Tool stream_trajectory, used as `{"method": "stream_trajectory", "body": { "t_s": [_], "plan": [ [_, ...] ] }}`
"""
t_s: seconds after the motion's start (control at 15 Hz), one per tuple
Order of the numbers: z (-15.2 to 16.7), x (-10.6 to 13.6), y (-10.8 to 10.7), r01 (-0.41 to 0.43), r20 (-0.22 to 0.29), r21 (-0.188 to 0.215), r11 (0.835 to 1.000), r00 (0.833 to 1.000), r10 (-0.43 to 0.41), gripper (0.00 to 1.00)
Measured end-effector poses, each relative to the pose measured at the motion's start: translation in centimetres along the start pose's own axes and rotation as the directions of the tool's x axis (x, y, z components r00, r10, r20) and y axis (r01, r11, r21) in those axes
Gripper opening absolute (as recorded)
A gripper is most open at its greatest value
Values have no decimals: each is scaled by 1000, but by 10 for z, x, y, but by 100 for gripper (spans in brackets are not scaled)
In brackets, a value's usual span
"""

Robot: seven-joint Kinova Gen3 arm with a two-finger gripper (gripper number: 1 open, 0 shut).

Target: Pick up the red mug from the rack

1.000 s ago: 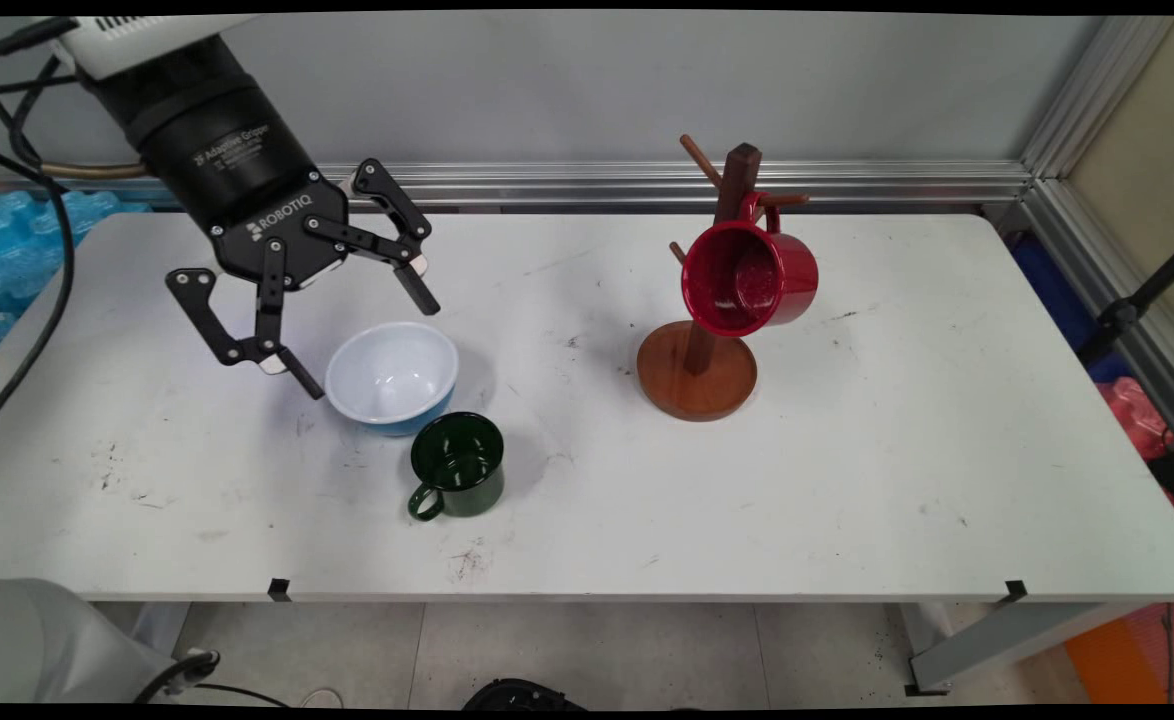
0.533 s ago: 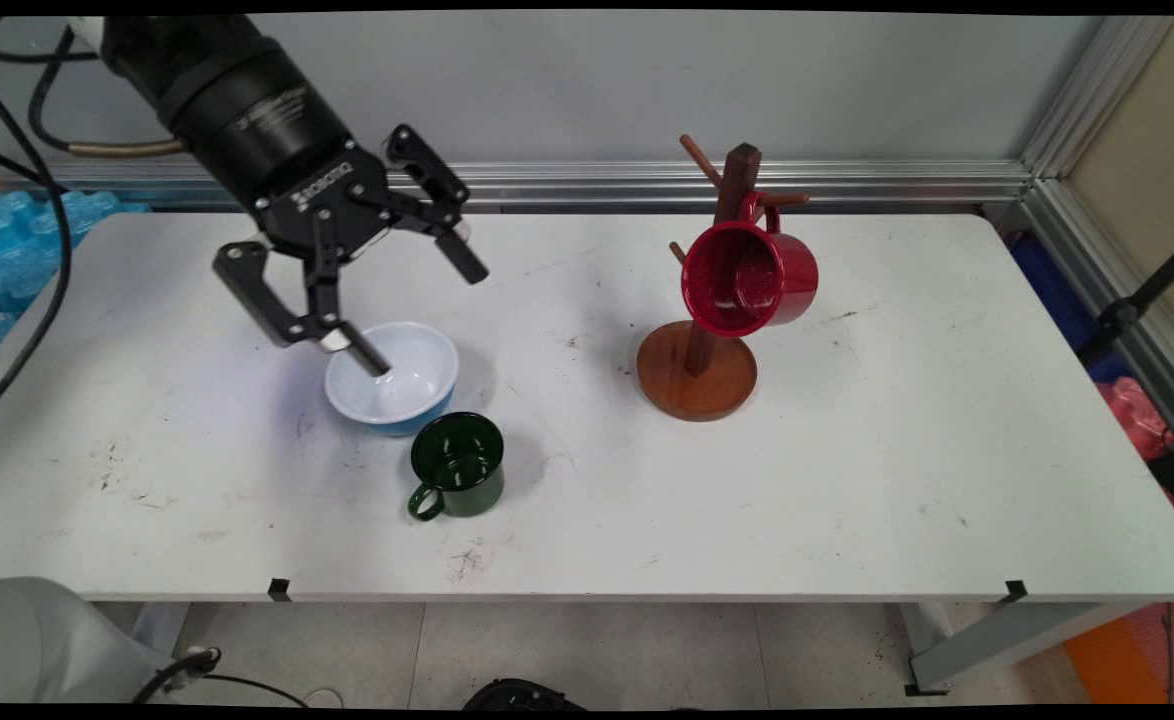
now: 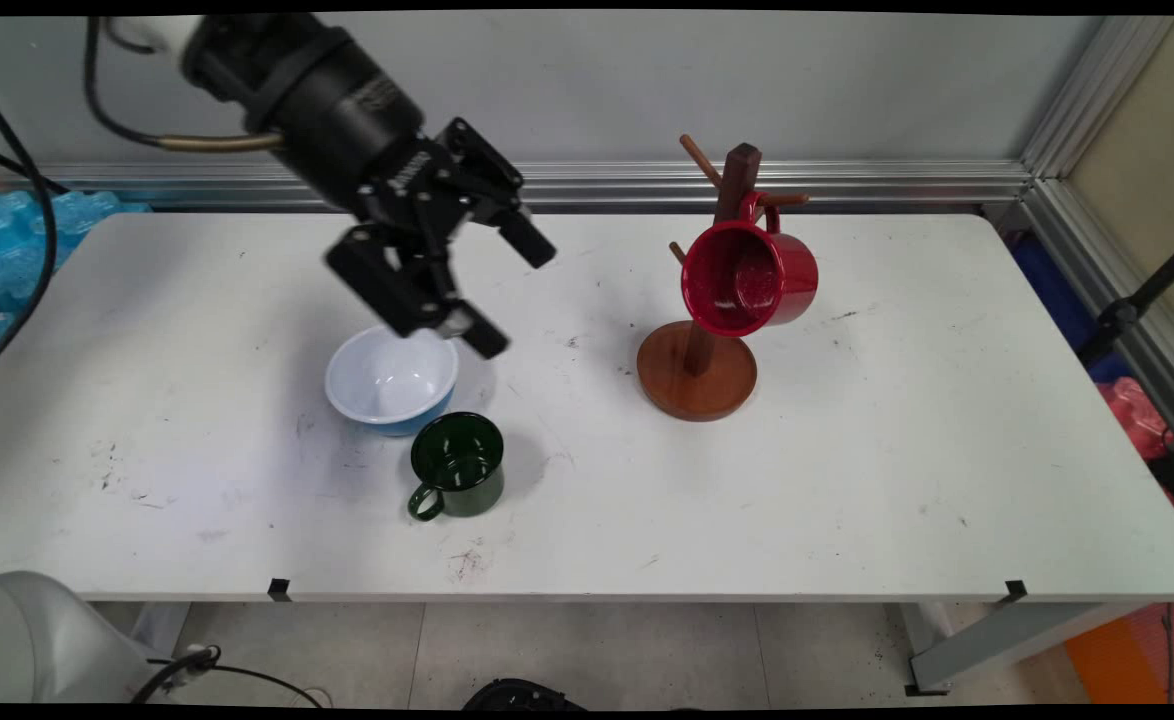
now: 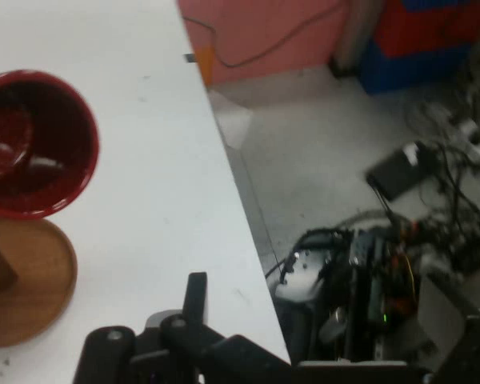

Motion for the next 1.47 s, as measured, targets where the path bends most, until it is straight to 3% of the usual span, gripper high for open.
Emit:
{"method": "stream_trajectory", "body": {
  "t_s": [0.27,0.53,0.8,1.13,1.47],
  "plan": [
    [24,19,0,176,-25,79,981,984,-175,100],
    [54,39,-1,331,-60,150,931,943,-326,100],
    [83,56,-2,451,-94,212,867,893,-441,100],
    [124,73,-7,572,-139,305,761,818,-559,100],
    [163,91,-12,649,-186,354,674,755,-629,100]
  ]
}}
